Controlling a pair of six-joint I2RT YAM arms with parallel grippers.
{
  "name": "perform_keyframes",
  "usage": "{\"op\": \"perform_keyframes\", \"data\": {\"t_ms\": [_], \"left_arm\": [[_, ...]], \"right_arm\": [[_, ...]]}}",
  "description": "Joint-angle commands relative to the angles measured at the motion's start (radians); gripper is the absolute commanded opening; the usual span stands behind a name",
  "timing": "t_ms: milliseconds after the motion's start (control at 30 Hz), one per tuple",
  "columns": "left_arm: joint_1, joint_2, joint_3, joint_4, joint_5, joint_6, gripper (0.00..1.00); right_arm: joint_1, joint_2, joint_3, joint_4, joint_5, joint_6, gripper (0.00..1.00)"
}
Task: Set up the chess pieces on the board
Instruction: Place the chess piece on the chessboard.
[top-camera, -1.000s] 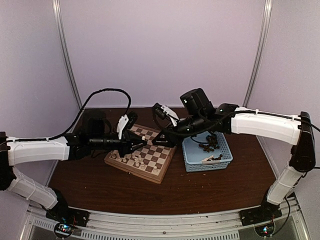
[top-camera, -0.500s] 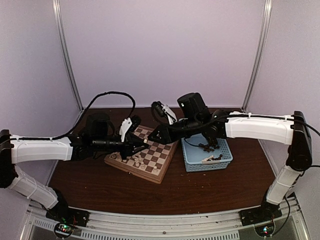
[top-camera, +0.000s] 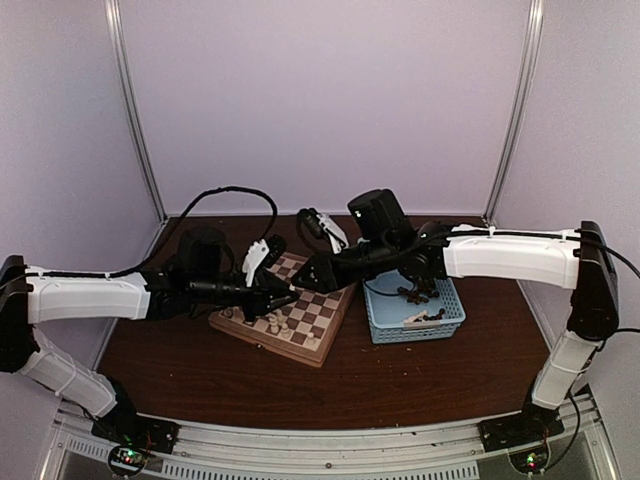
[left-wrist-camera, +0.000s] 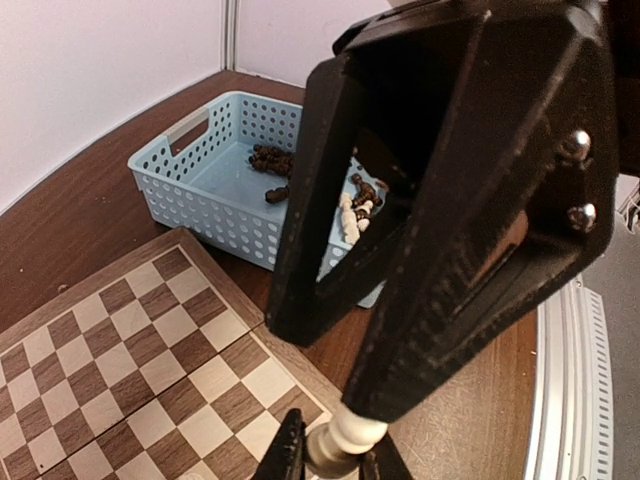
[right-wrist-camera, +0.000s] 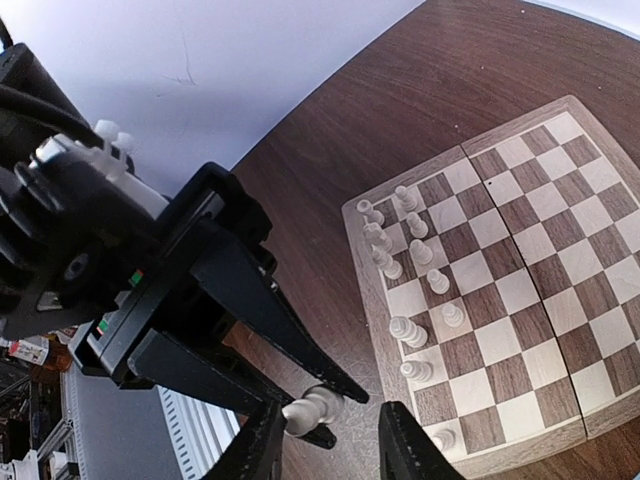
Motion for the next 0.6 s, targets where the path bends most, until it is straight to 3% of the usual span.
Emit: {"op": "perform_keyframes", "data": {"t_ms": [0,233,567], "left_arm": [[-0.009,0.016,0.053,0.030,-0.009,0.022,0.04],[-0.009,0.020,0.056,0.028,-0.016,0.023,0.04],[-0.011,0.018,0.056,0.042,-0.003,0.022,0.05]], "right_arm": [[0.023,0.006,0.026,-0.006,-0.036,-0.015,0.36],[0.024,-0.002,0.010,0.011,-0.056,-0.017,0.36],[0.024,0.016,0.025,-0.040,-0.001,-0.019,0.22]]}}
